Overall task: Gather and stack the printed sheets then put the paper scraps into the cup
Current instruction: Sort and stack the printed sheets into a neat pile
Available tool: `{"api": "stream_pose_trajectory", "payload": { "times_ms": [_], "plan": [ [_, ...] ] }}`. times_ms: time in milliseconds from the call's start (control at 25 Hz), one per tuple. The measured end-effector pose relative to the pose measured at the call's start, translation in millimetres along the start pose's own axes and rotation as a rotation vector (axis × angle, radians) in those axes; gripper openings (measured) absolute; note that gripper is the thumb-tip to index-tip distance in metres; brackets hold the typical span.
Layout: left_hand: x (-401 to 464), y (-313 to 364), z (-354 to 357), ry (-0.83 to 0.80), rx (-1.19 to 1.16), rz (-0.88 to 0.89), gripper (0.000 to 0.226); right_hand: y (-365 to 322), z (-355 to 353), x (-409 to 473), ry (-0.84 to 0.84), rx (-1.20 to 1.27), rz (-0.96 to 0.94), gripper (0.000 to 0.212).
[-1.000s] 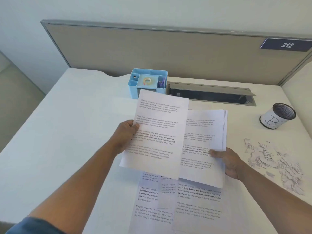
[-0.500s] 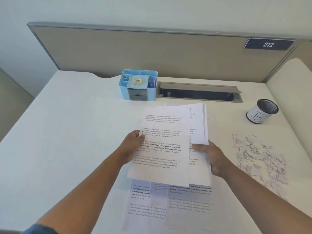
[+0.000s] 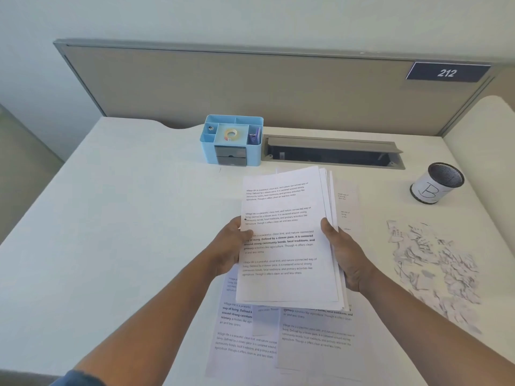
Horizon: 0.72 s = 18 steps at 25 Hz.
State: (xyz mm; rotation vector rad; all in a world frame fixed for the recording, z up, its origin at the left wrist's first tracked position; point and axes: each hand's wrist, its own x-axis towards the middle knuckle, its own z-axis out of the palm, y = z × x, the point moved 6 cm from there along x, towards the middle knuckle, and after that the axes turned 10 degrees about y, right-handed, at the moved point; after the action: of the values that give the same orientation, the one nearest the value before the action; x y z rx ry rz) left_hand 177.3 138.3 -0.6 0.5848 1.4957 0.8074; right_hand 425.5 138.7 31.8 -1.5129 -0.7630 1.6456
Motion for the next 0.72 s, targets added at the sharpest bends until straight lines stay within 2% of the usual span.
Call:
{"api": "stream_pose_trajectory", "payload": {
  "times_ms": [280, 480, 720],
  "plan": [
    [-8.8, 3.0, 6.3, -0.109, -0.025, 0.042, 0.055, 4.9, -0.8, 0.0, 0.017, 0.027, 0.027, 0.032],
    [-7.9, 9.0, 6.1, -0.027, -0.036, 0.073, 0.029, -5.0, -0.3, 2.1, 0.033, -0.06, -0.057, 0.031],
    [-15.0, 43.8, -1.1, 0.068, -0.039, 0.362, 0.025, -32.6, 6.5, 1.3, 0.021, -0.212, -0.286, 0.024]
  ]
}}
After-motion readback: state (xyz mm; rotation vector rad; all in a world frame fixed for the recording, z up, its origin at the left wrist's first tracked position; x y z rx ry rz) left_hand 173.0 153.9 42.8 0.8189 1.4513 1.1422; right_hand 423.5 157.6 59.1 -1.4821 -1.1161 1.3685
